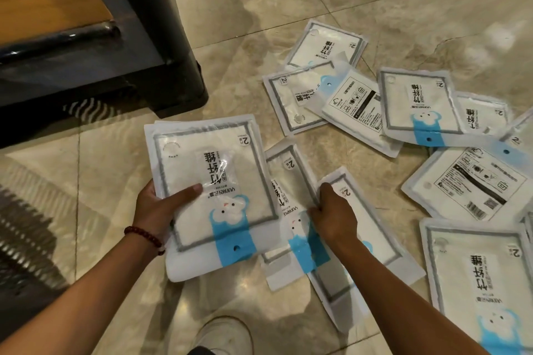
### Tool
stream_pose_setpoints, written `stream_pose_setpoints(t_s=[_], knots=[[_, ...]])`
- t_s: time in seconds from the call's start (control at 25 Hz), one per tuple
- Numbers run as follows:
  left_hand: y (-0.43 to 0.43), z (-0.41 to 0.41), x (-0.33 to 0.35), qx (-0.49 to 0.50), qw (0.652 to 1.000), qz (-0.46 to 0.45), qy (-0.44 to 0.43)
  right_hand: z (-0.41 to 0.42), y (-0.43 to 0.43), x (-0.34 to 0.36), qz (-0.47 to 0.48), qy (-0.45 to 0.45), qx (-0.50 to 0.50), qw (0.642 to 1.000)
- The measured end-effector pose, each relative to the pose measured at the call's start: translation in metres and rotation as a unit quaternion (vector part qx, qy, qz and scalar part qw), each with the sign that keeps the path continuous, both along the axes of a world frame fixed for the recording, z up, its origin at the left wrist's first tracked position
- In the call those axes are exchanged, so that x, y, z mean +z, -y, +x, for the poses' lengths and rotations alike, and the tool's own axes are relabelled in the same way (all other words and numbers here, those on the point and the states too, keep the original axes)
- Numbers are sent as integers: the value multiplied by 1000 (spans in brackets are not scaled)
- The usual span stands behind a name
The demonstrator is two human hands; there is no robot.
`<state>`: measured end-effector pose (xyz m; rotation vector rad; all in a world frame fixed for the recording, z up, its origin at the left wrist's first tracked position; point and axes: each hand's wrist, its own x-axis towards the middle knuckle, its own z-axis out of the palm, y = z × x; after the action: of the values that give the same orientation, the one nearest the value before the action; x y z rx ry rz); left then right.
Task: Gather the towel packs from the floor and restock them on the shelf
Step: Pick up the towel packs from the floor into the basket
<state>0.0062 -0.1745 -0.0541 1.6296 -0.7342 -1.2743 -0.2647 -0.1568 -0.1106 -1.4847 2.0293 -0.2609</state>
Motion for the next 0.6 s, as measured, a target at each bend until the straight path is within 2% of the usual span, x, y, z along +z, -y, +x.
stream_pose_setpoints(t_s=[0.24,0.4,0.6], knots=[[-9,-4,37,9,1000,-20,-22,-20,-16,61,-98,40,-31,994],[-12,1,104,10,998,-58,-22,-35,-4,118,-162,45,-72,983],[-23,31,207,25,991,-131,-21,-9,30,205,-228,130,-76,962]])
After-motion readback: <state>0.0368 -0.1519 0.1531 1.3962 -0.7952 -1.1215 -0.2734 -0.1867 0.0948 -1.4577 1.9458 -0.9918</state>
